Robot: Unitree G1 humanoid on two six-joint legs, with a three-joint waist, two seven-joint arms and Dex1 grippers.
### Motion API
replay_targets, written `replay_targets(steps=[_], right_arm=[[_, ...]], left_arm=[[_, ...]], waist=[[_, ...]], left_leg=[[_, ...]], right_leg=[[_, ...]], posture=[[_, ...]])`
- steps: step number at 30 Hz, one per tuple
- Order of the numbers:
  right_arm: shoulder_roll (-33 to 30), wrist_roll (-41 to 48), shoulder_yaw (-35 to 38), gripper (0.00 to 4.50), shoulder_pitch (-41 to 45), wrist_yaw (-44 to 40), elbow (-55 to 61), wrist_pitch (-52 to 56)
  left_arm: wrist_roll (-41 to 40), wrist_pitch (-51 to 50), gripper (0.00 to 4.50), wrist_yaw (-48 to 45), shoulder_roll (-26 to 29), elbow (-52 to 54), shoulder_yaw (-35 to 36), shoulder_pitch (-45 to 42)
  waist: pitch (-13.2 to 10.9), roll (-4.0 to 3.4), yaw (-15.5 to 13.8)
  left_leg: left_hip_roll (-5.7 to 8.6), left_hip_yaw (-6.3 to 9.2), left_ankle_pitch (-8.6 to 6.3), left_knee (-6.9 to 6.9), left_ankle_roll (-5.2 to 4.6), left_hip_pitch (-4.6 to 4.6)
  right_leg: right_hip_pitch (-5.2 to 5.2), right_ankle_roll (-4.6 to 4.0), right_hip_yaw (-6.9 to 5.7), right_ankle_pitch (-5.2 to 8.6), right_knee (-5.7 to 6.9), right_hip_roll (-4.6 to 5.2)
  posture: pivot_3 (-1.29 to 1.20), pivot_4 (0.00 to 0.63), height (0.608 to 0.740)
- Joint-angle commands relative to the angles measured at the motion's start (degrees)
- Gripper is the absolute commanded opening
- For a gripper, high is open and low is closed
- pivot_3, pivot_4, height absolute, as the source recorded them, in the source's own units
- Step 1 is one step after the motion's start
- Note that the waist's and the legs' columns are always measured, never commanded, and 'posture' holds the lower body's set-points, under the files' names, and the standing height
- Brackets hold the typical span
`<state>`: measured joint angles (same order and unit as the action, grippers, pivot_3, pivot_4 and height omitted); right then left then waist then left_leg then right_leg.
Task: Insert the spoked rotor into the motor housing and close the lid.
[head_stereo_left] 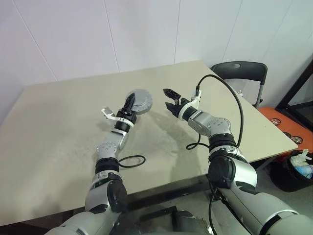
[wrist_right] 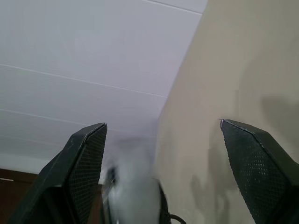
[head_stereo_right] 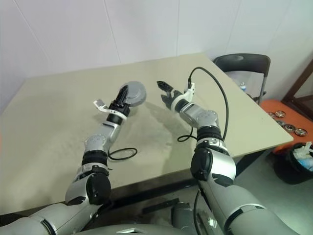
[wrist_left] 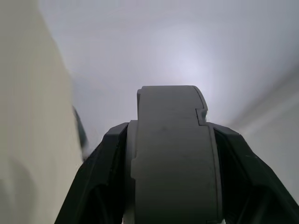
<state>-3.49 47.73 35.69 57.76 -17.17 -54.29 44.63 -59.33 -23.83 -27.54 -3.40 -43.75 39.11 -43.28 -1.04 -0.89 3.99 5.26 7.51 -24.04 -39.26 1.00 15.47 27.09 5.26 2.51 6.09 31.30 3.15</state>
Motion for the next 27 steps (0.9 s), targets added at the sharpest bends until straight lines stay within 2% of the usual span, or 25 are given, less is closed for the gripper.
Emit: replay_targets(steps=[1, 7, 14, 27], right_arm=[[0.0, 0.2, -0.5, 4.06, 1.1, -0.9, 1.0, -0.2], [0.2, 0.0, -1.8, 4.06, 1.0, -2.4, 2.4, 0.6], [0.1, 0.1, -2.5, 4.06, 0.6, -3.0, 3.2, 1.1], [-0.6, 0.0, -3.3, 4.06, 0.3, -3.6, 3.4, 1.5]], left_arm=[[1.7, 9.5, 2.26, 1.1, 3.1, -2.4, 2.1, -4.1], [5.1, 21.9, 2.26, 4.0, 8.0, -9.6, 4.5, -5.5], [8.5, 29.1, 2.26, 7.9, 13.5, -16.8, 5.7, -4.1], [13.9, 35.1, 2.26, 15.1, 13.0, -19.2, 5.3, 1.7]], waist=[[0.0, 0.0, 0.0], [0.0, 0.01, 0.0], [0.0, 0.07, 0.0], [0.3, 0.19, 0.2]], left_leg=[[0.0, 0.0, 0.0, 0.02, 0.0, 0.01], [-0.02, 0.0, 0.0, 0.03, 0.0, 0.06], [-0.01, 0.01, 0.0, 0.03, 0.0, 0.06], [-0.02, -0.05, 0.0, 0.02, -0.01, -0.07]], right_leg=[[0.02, 0.0, 0.0, 0.0, -0.01, -0.01], [0.08, 0.0, 0.0, 0.0, -0.01, -0.03], [0.07, 0.0, -0.01, 0.0, 0.02, -0.03], [0.01, 0.0, 0.01, -0.01, 0.11, -0.02]], posture=[[0.0, 0.0, 0.74], [0.0, 0.0, 0.74], [0.0, 0.0, 0.74], [0.0, 0.0, 0.74]])
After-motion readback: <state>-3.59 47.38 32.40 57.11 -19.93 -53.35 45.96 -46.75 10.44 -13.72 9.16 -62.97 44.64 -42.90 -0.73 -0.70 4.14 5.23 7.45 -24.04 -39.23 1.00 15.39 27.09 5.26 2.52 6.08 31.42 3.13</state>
